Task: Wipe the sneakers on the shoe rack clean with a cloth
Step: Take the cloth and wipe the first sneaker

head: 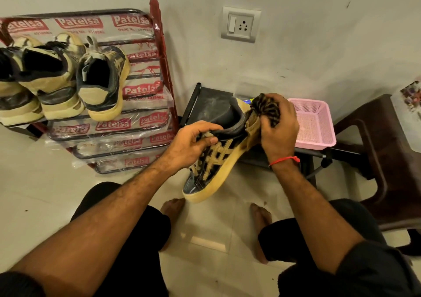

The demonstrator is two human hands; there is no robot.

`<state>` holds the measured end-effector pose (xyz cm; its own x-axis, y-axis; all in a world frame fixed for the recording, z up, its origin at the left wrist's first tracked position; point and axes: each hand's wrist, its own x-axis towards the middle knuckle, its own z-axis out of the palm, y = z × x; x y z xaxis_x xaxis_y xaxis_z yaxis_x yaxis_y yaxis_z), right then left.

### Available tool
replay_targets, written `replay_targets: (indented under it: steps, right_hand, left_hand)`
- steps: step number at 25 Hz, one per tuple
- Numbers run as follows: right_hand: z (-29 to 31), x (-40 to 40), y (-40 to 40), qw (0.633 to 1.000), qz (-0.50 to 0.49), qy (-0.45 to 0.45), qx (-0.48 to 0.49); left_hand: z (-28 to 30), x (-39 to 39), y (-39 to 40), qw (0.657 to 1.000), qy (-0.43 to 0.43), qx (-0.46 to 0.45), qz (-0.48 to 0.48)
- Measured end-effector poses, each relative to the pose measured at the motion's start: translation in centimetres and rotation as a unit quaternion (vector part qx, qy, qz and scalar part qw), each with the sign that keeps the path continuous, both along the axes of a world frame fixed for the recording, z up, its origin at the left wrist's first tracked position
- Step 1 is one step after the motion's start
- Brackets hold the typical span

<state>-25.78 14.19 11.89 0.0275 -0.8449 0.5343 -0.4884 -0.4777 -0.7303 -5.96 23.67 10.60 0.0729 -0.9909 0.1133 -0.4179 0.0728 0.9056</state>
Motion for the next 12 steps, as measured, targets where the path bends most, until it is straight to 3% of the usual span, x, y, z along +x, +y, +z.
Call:
replay_targets:
  steps: [2,4,6,9,12]
  right_hand:
    - [-1.4,0.9,1.9,0.996,0.089,0.007,0.001]
    - [-2.5,2.7,4.9,0.970,0.226,0.079,0.041]
    - [-2.8,3.9,6.5,0.944,0.281,0.160,0.066]
    - [-2.3,4.1,6.8,0.949,0.243,0.201,0.012]
    - [-2.1,4.3,7.7,0.969,0.175,0.169,-0.048]
  left_hand:
    - [0.0,0.3,-0.2,0.997,0.029,-0.007,0.064]
    - [0.2,0.5,-0.3,0.980,0.122,0.014,0.157]
    - [0.5,0.8,-0.4,0.959,0.172,0.017,0.224]
    - [1.1,1.4,-0.4,0.931,0.202,0.012,0.303]
    - [1.9,1.5,-0.4,0.861,0.343,0.077,0.368]
